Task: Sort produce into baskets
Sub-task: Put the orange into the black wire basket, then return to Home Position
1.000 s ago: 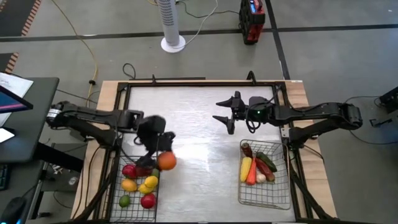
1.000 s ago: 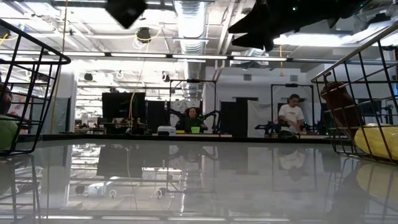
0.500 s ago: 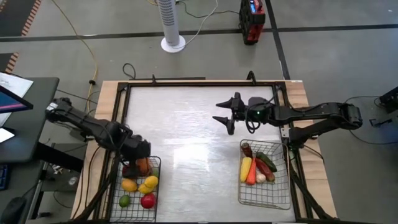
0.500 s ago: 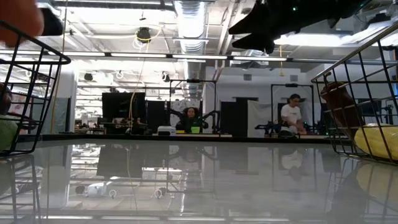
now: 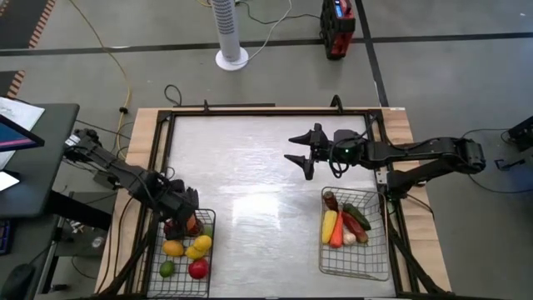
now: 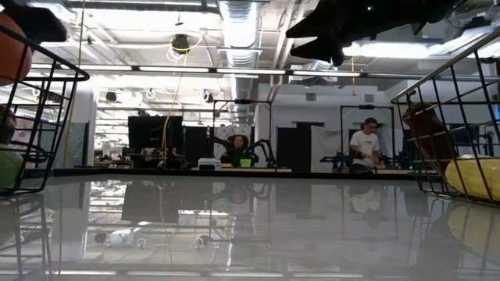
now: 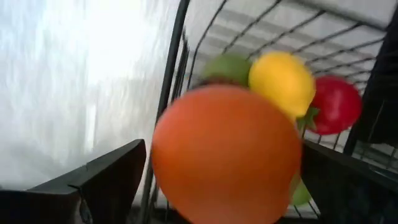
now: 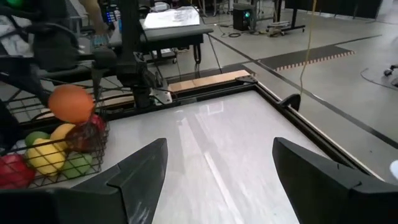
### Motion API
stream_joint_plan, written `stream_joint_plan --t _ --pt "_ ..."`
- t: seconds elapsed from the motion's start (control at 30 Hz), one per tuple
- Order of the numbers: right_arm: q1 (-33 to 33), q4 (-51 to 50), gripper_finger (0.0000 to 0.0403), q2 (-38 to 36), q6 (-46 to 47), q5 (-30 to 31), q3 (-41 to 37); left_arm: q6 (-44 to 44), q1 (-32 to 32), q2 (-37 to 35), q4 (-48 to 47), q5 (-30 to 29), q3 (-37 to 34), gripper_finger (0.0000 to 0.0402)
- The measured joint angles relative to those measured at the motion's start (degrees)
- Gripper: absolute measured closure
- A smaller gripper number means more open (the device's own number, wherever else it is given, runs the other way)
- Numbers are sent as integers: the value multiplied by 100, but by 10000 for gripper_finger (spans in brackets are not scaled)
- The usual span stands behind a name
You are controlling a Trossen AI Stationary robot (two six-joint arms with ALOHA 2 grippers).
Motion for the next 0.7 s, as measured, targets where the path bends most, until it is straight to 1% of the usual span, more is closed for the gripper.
stream_joint_plan --t 0.07,0.27,0.33,0.43,0.5,0.6,0.63,0.7 --pt "-55 -32 85 -25 -1 -4 0 238 -14 -82 238 -149 0 9" --pt "-140 -285 85 -258 50 -29 0 841 -120 -596 787 -239 0 9" --pt "-140 -449 85 -333 58 -23 0 971 -147 -799 852 -419 0 9" --pt "-140 -505 85 -387 90 -1 0 1195 -151 -1094 1041 -1027 0 9" --pt "-140 -464 85 -387 65 -13 -30 1446 -148 -1260 1241 -1590 0 9" --pt "-192 246 85 -387 47 -344 -429 1921 -100 -1427 1673 -2453 0 8" --pt "-247 538 85 -406 54 -442 -591 2081 -65 -1461 1850 -2654 -17 8" --pt "-456 920 85 -548 113 -503 -913 2451 57 -1526 2287 -2850 -122 8"
